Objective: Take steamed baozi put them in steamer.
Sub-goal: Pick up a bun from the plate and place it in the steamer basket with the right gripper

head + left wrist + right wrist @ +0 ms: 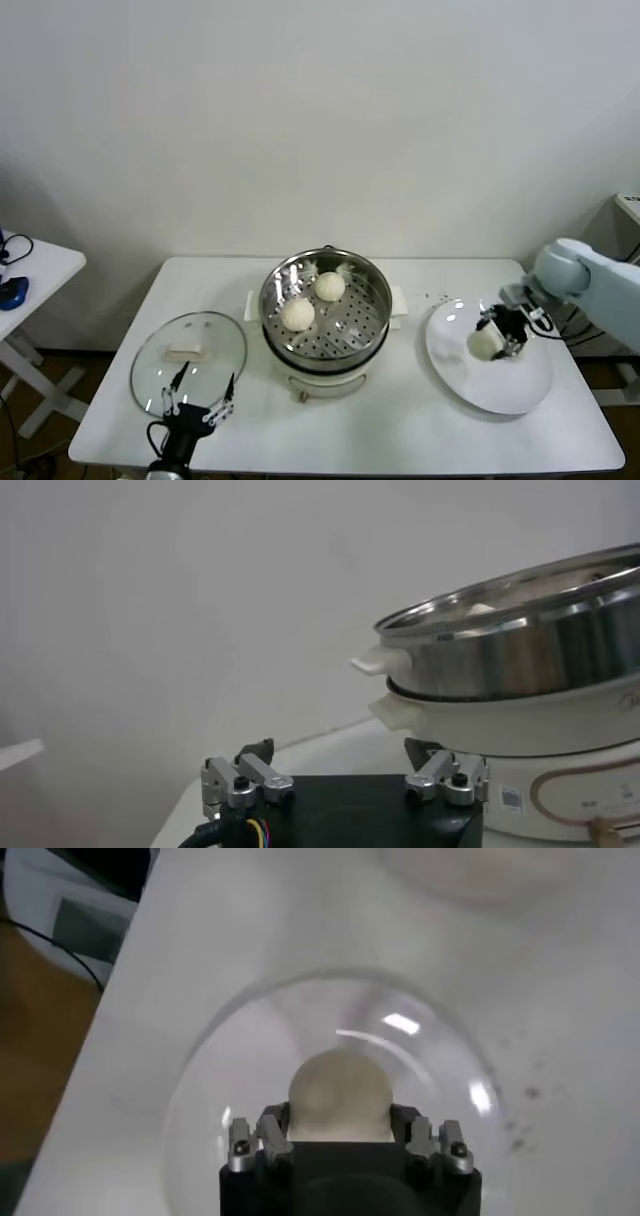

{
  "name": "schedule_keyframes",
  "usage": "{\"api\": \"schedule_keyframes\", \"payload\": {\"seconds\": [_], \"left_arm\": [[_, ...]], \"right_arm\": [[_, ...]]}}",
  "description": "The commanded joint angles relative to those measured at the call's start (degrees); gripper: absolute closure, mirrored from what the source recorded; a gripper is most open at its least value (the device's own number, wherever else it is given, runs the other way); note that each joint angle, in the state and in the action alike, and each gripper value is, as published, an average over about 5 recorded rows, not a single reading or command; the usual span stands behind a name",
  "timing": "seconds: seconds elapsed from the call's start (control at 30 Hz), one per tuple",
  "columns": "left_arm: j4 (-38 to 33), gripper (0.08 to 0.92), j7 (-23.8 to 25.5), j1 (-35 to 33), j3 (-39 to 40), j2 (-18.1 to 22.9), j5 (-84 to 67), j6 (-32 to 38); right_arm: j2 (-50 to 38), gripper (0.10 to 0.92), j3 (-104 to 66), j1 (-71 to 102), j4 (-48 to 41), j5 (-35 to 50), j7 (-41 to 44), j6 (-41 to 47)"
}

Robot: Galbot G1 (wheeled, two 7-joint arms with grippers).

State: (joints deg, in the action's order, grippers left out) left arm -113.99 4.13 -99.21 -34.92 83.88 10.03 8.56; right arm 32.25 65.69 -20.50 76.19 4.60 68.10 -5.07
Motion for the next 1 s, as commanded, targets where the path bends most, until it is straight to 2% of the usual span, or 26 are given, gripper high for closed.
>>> {"api": "schedule_keyframes", "payload": {"seconds": [0.03, 0.17, 0.33, 0.63, 1.0], "left_arm": [[0.1, 0.177, 0.0, 0.0, 0.3, 0.3, 0.5, -0.1], [0.1, 0.177, 0.0, 0.0, 0.3, 0.3, 0.4, -0.2], [0.2, 0.177, 0.1, 0.0, 0.4, 0.2, 0.4, -0.2], [-0.1, 0.177, 0.2, -0.9, 0.5, 0.2, 0.4, 0.1], [-0.7, 0.177, 0.0, -1.7, -0.1, 0.0, 0.1, 0.1]], "right_arm": [[9.0, 0.372, 17.6, -31.0, 7.0, 3.0, 1.8, -8.8], [12.9, 0.372, 17.4, -34.2, 13.5, -0.9, 2.1, -12.8], [17.3, 0.372, 13.0, -30.3, 19.0, -8.2, 2.0, -15.4], [28.8, 0.376, 5.4, -18.8, 16.0, -19.0, 1.5, -18.1], [37.1, 0.372, 4.5, -8.6, 12.5, -21.3, 1.2, -17.5]]}}
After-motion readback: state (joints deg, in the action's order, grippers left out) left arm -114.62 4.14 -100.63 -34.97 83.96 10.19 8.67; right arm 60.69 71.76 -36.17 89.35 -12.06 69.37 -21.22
